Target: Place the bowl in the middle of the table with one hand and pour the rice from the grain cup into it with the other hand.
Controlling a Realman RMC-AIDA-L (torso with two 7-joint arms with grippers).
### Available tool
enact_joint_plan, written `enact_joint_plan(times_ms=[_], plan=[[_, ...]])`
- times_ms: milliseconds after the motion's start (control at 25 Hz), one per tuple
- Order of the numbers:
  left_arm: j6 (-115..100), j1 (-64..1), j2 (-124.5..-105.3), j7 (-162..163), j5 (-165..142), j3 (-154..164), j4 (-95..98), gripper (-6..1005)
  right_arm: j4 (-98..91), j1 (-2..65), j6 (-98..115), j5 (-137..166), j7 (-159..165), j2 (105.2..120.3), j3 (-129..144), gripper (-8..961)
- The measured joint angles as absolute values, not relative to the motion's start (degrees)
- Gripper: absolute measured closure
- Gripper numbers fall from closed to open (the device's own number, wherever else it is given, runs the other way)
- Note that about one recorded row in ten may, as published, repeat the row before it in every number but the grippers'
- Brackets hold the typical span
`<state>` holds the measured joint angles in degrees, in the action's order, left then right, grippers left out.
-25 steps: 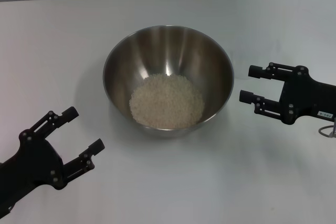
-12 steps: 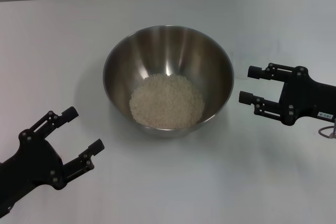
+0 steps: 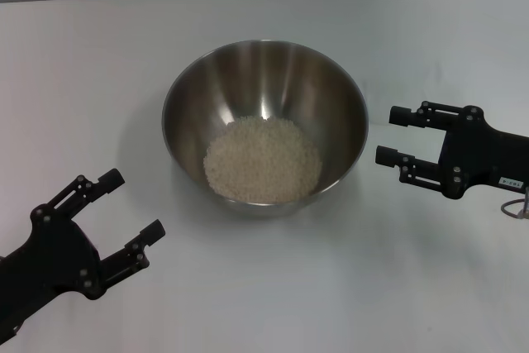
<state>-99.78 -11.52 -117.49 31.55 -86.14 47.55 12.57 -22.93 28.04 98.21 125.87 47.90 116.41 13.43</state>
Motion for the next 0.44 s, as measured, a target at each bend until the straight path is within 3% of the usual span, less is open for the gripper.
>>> enact_joint_plan(times_ms=[440], plan=[[-99.7,-11.5,-117.58,31.5,-86.2,47.7,12.6,180,-22.9,28.0,98.2,125.9,47.9,116.39,13.5,351]])
